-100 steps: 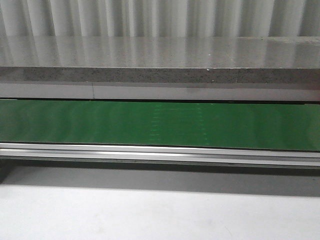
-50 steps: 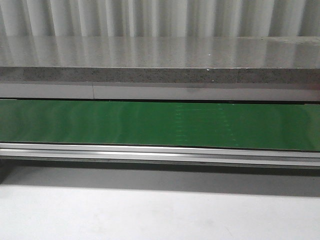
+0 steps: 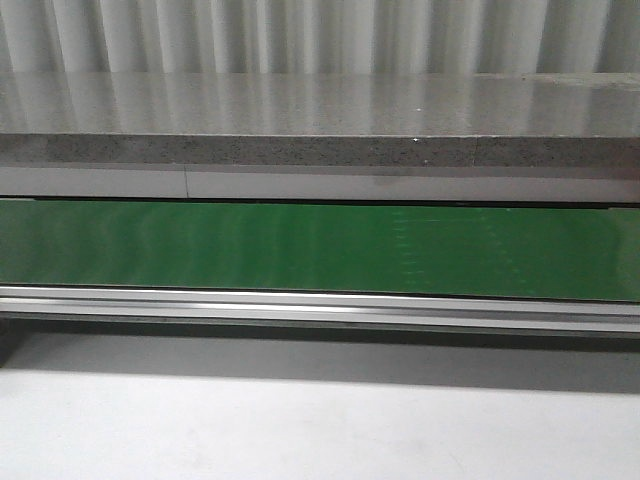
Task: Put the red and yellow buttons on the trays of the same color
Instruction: 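Raise the right gripper back above the belt end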
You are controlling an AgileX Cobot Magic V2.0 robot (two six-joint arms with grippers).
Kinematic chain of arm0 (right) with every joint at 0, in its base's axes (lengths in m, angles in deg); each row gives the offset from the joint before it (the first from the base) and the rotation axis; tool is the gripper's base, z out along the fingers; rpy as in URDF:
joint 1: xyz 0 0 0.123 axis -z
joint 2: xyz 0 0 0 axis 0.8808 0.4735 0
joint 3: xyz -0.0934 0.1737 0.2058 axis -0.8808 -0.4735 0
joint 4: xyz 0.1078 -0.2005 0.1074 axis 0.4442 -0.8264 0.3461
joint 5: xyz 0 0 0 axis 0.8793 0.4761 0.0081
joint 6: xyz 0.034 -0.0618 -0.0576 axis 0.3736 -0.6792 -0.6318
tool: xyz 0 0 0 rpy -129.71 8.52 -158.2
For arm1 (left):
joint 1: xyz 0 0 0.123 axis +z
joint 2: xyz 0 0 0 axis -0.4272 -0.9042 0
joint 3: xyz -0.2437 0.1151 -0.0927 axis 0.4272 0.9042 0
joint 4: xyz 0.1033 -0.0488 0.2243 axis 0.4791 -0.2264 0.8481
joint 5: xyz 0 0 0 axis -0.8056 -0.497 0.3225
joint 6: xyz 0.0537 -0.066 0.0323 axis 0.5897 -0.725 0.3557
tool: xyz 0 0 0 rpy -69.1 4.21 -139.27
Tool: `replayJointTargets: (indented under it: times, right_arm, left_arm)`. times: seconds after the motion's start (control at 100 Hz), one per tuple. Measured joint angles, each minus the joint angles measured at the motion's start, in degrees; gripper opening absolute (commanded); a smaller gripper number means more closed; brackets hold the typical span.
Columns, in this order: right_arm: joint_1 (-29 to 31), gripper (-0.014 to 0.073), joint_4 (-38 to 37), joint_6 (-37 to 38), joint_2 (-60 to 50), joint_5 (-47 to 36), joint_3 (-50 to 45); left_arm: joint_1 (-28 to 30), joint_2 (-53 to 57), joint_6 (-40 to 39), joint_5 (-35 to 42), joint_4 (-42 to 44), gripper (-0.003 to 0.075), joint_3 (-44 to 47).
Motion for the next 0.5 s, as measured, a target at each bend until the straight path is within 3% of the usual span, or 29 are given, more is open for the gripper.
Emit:
replayJointTargets:
  times: [0.25, 0.5]
  right_arm:
    - [0.0, -0.0065, 0.0, 0.0, -1.44, 2.24, -0.08]
    - [0.0, -0.0065, 0.0, 0.0, -1.44, 2.62, -0.21]
  left_arm:
    - [1.64, -2.05, -1.22, 0.38, 0.0, -0.002, -1.78]
    - [12.34, -13.12, -3.05, -2.73, 0.0, -0.0019, -10.95]
